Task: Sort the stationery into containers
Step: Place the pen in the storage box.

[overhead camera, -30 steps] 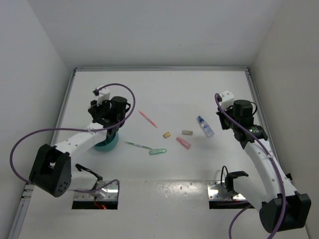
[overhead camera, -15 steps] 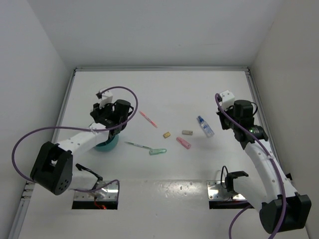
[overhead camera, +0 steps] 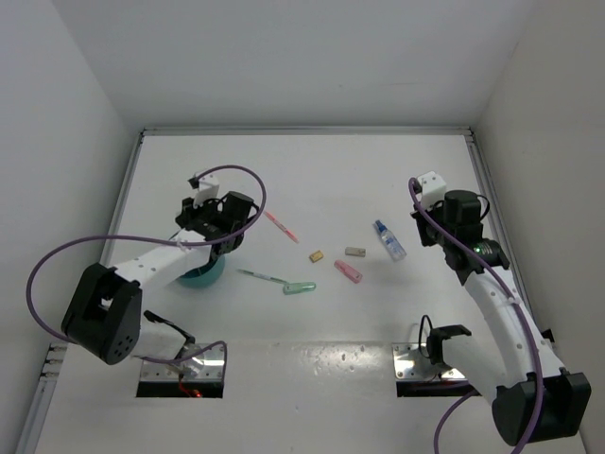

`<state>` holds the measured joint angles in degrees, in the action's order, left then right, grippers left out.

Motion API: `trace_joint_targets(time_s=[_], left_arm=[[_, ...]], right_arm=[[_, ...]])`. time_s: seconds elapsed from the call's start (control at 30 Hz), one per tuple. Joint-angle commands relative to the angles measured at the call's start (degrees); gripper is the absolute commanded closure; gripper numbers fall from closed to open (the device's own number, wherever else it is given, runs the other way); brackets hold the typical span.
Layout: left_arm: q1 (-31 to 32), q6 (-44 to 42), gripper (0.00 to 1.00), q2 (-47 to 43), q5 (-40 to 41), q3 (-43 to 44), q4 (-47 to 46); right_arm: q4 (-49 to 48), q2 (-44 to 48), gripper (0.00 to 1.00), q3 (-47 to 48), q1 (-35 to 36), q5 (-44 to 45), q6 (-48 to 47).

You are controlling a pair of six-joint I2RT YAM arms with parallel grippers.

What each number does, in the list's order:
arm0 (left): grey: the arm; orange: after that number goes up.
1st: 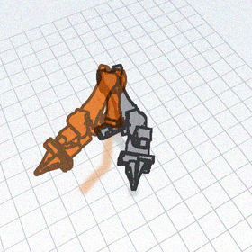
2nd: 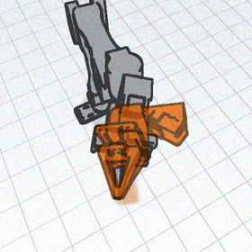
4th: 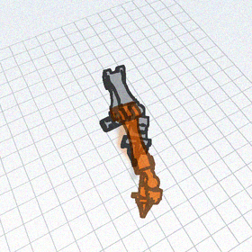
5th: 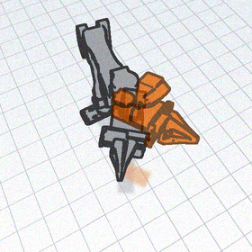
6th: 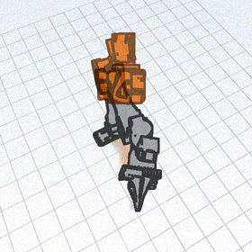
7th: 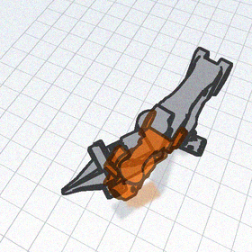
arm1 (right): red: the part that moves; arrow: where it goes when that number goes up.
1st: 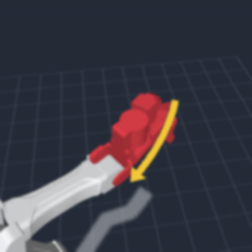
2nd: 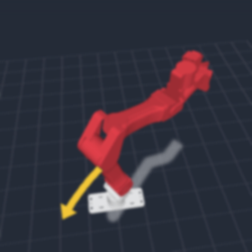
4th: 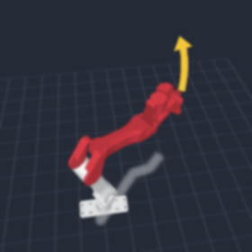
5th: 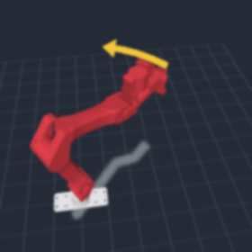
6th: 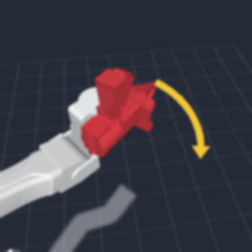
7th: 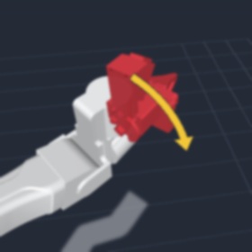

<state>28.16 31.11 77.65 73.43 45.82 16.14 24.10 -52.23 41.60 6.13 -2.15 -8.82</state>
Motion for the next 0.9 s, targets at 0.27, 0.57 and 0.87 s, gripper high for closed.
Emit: trace_joint_targets(time_s=[0.27, 0.57, 0.87], left_arm=[[0.5, 2.3, 0.37, -4.7, -1.1, 2.1, 2.8], [0.5, 1.8, 0.34, -10.7, -2.3, 3.1, 3.4], [-6.5, -7.2, 1.00, -13.9, -40.1, 15.5, 5.4]], right_arm=[[-1.6, 0.8, 0.97, 0.7, 0.1, -0.7, 0.4], [-1.6, 0.8, 0.97, 0.7, 0.1, -0.7, 0.4], [-1.6, -0.2, 0.97, 0.7, 0.1, -0.7, 0.4]])
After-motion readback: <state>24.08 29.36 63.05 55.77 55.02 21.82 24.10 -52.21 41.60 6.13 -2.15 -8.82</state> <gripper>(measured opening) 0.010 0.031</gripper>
